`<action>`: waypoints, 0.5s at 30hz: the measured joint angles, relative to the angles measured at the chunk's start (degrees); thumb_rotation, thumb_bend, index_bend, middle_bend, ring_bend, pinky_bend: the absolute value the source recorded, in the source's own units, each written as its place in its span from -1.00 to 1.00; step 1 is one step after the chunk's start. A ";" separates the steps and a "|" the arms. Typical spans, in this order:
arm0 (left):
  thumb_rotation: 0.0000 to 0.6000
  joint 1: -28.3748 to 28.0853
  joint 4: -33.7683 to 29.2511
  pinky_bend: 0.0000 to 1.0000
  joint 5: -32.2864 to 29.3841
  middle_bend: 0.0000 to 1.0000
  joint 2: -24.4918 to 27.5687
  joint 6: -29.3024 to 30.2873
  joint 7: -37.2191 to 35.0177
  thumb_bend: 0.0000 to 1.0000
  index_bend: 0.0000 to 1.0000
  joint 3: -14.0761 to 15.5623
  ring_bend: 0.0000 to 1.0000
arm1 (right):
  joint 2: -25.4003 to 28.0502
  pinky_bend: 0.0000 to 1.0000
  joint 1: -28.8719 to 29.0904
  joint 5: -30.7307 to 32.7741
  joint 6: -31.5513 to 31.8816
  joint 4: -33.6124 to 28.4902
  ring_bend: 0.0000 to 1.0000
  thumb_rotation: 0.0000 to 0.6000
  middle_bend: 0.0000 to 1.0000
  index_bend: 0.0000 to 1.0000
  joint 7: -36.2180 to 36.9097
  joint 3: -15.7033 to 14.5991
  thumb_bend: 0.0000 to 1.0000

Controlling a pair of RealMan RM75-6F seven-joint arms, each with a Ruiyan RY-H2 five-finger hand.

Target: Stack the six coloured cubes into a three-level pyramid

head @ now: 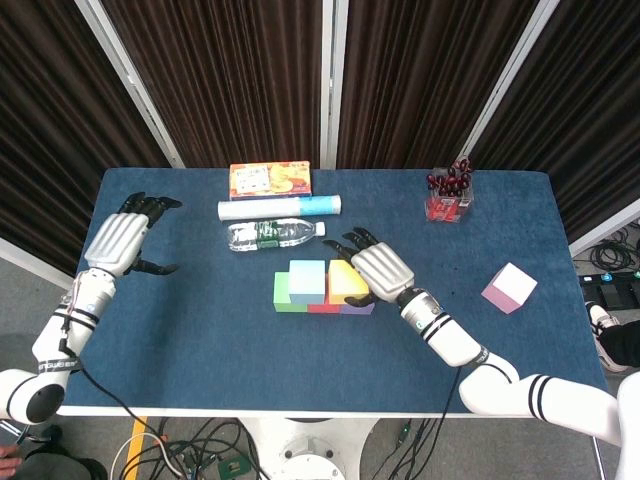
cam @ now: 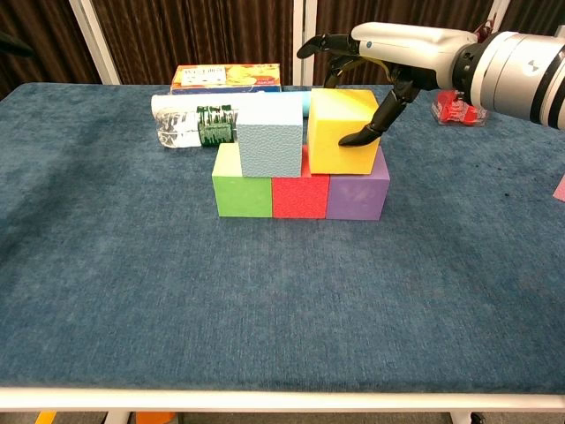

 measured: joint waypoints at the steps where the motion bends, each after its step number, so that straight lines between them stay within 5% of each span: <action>1: 1.00 0.01 0.06 -0.92 0.02 -0.71 -0.02 -0.05 -0.03 -0.82 -0.67 0.00 -0.80 | -0.02 -1.00 0.02 0.07 0.00 0.01 -0.85 1.00 -0.22 -0.84 -0.05 -0.01 -0.71; 15: 1.00 0.24 0.63 -0.92 0.42 -0.71 -0.19 -0.37 -1.08 -0.82 -0.67 -0.22 -0.80 | -0.70 -1.00 0.66 1.46 -0.07 -0.21 -0.85 1.00 -0.23 -0.84 -1.65 0.03 -0.72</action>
